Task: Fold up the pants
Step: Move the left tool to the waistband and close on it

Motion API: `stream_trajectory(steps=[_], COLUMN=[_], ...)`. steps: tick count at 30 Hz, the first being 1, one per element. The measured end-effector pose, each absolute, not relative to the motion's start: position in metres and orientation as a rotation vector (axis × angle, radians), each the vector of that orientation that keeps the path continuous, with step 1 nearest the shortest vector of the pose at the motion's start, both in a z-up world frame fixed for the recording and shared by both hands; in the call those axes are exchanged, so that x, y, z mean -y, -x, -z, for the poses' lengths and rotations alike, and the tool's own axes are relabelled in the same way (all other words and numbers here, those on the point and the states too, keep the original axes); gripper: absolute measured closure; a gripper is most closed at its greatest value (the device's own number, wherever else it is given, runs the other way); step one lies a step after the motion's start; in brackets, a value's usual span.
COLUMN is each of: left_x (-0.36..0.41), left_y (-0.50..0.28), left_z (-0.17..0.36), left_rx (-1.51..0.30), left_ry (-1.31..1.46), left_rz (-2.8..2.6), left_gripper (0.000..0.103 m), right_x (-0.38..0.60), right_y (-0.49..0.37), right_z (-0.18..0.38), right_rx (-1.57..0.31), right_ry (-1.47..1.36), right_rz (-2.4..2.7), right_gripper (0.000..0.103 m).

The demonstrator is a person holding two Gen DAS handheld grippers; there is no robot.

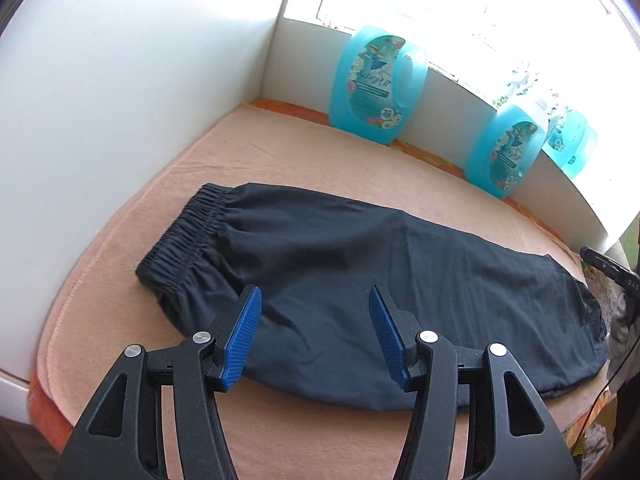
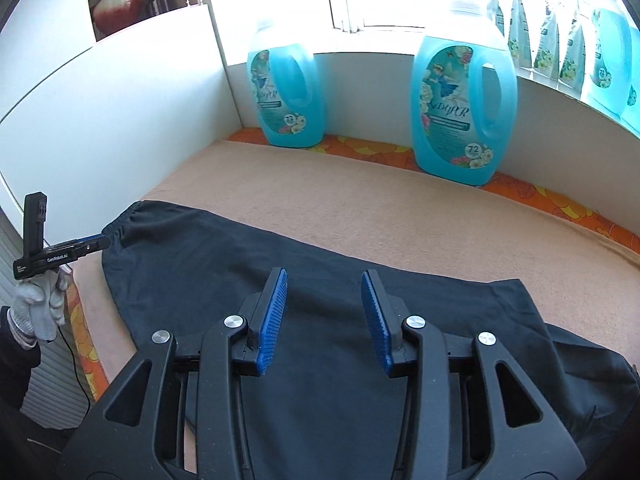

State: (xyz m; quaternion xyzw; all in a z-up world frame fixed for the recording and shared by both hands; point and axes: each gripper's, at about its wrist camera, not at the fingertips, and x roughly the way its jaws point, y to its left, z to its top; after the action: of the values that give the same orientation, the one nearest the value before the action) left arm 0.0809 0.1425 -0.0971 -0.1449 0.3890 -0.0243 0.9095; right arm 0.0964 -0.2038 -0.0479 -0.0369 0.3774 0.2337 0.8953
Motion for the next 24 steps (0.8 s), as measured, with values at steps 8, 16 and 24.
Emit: stream_trajectory(steps=[8,16,24], left_x=[-0.187,-0.205,-0.207], left_y=[-0.081,-0.088,-0.090], left_z=[0.121,0.138,0.136], left_rx=[-0.820,-0.823,-0.790], left_ry=[0.360,0.385,0.351], left_rz=[-0.091,-0.106,-0.121], left_gripper=[0.048,0.079,0.091], right_x=[0.125,0.094,0.081], right_y=[-0.064,-0.050,-0.054], right_z=[0.061,0.070,0.081], right_rx=[-0.801,-0.818,-0.858], right_ry=[0.125,0.124,0.095], right_rz=[-0.632,-0.700,-0.749], right_gripper=[0.062,0.062,0.062])
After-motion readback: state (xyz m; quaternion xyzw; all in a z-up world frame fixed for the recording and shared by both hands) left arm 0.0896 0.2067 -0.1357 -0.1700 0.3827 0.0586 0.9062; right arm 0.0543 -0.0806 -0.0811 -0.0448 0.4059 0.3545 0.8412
